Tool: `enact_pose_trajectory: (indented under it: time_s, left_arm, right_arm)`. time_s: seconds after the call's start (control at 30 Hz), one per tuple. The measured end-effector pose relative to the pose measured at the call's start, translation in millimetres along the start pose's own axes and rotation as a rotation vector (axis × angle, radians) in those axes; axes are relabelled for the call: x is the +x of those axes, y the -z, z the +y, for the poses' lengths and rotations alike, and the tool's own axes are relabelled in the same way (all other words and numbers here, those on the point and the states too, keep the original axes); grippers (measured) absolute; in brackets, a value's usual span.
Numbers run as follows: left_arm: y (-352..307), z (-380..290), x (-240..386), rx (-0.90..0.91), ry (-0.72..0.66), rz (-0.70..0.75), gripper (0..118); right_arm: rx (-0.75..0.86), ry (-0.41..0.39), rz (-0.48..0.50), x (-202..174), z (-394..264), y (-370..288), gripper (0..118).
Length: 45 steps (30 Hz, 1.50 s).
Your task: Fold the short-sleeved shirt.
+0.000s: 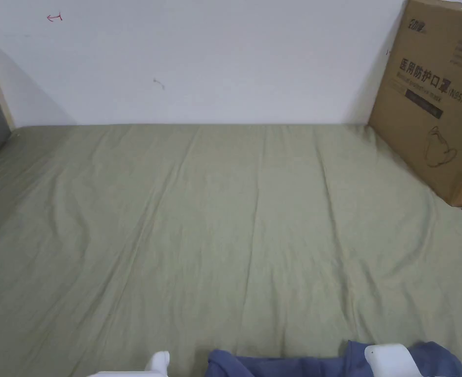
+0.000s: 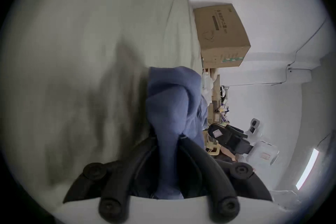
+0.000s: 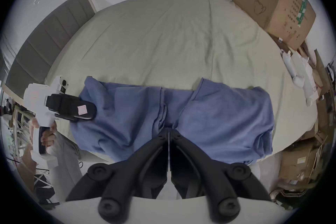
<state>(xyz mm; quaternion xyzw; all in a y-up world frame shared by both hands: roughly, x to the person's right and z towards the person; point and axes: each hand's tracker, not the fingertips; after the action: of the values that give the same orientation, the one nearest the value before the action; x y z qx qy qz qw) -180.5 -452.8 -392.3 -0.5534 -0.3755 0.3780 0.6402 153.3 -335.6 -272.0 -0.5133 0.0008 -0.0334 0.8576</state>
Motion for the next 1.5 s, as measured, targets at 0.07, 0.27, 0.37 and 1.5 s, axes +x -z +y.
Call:
enact_pose_trajectory:
  time_s: [0.07,0.27,0.37,1.5]
  left_arm:
    - [-13.7,3.3,5.9,0.004,-0.011,-0.015,9]
    - [-88.3,40.1,-14.5,0.127,-0.009,0.116,9]
    - [-148.4,46.0,-23.1,0.189,0.008,0.157,9]
    - [85.0,41.3,150.4,-0.098,0.193,0.365,62]
  right_arm:
    - [0.010,0.019,0.037,-1.5,5.5,-1.1,2]
    - [0.038,0.146,0.155,-5.7,20.4,-3.2,1]
    - [0.047,0.137,0.166,-11.9,24.5,-6.1,2]
    - [0.010,0.349,0.123,92.1,-25.9,6.3,1]
